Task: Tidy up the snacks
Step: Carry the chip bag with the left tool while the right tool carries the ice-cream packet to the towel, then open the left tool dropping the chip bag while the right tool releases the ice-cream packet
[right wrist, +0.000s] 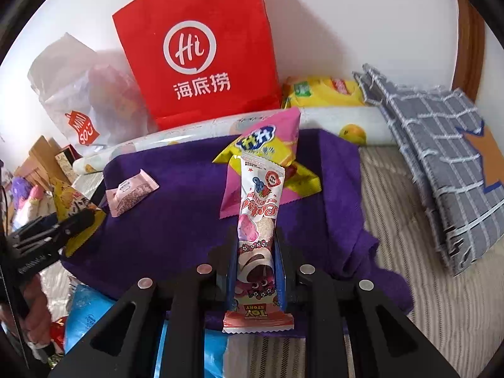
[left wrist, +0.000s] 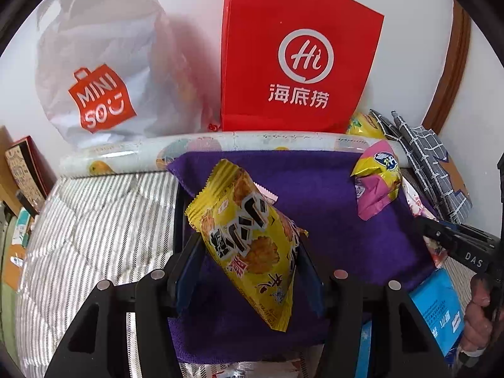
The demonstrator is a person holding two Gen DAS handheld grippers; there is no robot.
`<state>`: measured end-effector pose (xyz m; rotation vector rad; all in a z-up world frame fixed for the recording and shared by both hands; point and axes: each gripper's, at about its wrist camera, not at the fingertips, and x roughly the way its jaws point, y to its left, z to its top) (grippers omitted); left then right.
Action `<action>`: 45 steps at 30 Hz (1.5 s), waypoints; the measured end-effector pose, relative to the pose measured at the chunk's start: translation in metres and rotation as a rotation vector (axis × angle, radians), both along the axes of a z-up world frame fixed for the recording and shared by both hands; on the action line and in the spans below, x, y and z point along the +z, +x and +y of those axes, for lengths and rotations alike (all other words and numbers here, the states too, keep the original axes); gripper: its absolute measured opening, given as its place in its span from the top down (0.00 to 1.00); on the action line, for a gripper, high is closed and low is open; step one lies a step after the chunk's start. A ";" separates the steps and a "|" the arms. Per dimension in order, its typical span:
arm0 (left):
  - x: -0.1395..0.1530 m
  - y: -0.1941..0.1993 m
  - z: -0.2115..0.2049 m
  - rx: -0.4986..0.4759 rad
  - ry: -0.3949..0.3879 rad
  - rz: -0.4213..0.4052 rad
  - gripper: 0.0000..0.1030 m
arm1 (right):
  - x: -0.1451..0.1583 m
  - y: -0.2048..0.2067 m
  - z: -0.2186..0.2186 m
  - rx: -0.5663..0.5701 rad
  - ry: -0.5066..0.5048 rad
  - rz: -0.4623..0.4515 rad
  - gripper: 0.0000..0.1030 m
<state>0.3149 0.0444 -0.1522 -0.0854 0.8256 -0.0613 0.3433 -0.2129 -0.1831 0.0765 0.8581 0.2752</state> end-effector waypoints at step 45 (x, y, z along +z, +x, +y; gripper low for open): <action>-0.013 0.004 -0.004 -0.013 0.003 0.054 0.43 | -0.006 0.003 -0.003 -0.040 -0.031 0.019 0.66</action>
